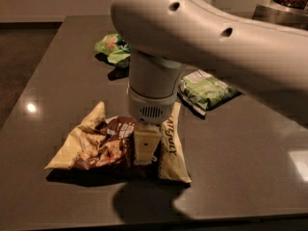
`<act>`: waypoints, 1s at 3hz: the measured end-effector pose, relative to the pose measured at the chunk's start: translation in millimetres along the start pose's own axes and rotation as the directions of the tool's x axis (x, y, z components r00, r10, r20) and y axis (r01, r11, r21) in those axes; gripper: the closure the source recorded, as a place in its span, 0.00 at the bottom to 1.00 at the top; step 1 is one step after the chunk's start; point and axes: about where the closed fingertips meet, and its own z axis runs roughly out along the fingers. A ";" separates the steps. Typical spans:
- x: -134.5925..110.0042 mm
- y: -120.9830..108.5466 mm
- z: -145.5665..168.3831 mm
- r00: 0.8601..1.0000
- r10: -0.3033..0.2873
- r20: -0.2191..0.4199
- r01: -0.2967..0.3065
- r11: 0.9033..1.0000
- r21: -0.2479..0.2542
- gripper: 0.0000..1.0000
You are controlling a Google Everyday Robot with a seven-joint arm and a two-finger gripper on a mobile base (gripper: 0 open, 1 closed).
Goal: Move brown chip bag near green rice chip bag
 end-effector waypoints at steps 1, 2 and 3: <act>-10.3 -18.3 -6.0 1.000 0.003 0.003 -0.003 1.000 0.004 0.60; -26.5 -47.2 -18.6 1.000 0.017 0.018 -0.017 1.000 0.022 0.83; -42.4 -80.7 -31.9 0.998 0.043 0.041 -0.045 0.998 0.039 1.00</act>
Offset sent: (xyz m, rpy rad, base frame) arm 0.0912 0.0380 0.0399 0.0284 -0.0293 -0.0425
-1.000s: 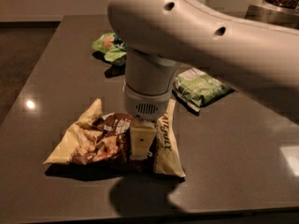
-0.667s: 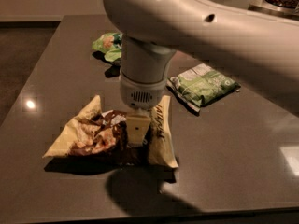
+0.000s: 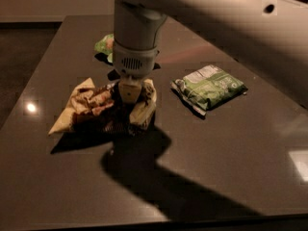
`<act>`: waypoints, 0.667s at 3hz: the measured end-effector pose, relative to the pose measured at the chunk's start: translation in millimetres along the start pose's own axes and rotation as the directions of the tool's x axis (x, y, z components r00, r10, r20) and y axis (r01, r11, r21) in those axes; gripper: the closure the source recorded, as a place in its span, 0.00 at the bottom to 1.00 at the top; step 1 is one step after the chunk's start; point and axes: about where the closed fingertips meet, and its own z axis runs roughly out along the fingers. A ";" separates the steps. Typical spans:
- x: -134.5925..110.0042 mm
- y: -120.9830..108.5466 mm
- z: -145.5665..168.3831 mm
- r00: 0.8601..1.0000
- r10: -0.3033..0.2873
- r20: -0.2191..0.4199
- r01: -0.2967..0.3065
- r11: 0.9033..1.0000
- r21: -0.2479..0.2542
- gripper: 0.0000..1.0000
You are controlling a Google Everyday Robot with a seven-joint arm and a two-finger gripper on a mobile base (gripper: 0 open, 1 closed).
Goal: Move brown chip bag near green rice chip bag
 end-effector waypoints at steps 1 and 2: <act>-16.7 -41.0 -11.1 0.998 0.050 0.030 -0.050 0.998 0.028 1.00; -26.6 -82.1 -23.1 0.994 0.102 0.051 -0.106 0.992 0.076 1.00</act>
Offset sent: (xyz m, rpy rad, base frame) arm 0.1257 0.0096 0.0457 0.0354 -0.0900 -0.1873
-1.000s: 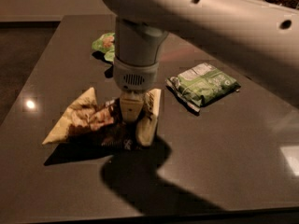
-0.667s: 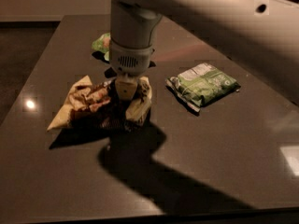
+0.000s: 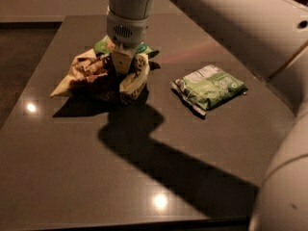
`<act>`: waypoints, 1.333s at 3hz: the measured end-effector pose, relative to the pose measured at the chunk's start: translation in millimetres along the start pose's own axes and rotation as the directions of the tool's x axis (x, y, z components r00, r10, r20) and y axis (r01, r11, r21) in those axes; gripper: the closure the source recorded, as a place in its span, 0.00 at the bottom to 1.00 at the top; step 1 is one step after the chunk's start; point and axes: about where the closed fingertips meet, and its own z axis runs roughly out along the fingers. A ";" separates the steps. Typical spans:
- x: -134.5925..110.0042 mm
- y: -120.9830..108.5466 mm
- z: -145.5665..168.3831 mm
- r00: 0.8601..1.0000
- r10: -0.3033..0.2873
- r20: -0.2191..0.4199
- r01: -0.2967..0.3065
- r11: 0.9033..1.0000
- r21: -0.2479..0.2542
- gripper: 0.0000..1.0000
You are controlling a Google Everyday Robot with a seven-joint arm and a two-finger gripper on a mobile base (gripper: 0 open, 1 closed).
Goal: Move brown chip bag near green rice chip bag
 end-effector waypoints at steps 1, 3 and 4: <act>-9.4 -26.2 -8.1 1.000 0.020 0.016 -0.021 0.999 0.036 0.86; -7.1 -63.3 -11.0 0.999 0.039 0.035 -0.043 0.991 0.130 0.31; -10.0 -62.4 -10.0 0.999 0.035 0.039 -0.040 0.992 0.124 0.07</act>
Offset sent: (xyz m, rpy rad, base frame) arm 0.0625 -0.0171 0.0195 -0.0194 -0.0901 -0.0646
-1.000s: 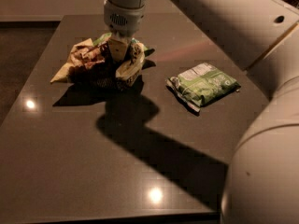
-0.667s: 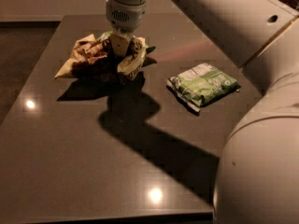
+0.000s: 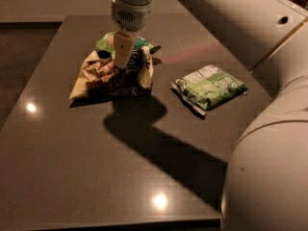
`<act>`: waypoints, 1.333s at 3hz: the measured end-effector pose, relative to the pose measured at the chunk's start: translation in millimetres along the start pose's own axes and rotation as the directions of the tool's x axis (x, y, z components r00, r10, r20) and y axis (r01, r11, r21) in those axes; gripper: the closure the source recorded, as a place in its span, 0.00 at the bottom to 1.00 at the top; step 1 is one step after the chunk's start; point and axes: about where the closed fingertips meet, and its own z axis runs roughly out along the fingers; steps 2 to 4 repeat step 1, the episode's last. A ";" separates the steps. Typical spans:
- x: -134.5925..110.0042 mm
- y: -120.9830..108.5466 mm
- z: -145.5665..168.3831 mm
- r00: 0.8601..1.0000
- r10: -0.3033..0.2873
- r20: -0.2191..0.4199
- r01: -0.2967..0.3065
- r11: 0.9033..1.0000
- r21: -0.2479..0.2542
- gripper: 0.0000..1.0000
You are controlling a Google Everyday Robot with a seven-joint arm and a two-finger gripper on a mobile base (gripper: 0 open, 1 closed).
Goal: Move brown chip bag near green rice chip bag
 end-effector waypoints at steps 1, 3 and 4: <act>-1.6 -0.8 1.4 1.000 -0.001 0.004 0.001 1.000 0.003 0.00; -1.6 -0.8 1.4 1.000 -0.001 0.004 0.001 1.000 0.003 0.00; -1.6 -0.8 1.4 1.000 -0.001 0.004 0.001 1.000 0.003 0.00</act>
Offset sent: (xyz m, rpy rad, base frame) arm 0.0000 0.0000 0.0000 0.0000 0.0000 0.0000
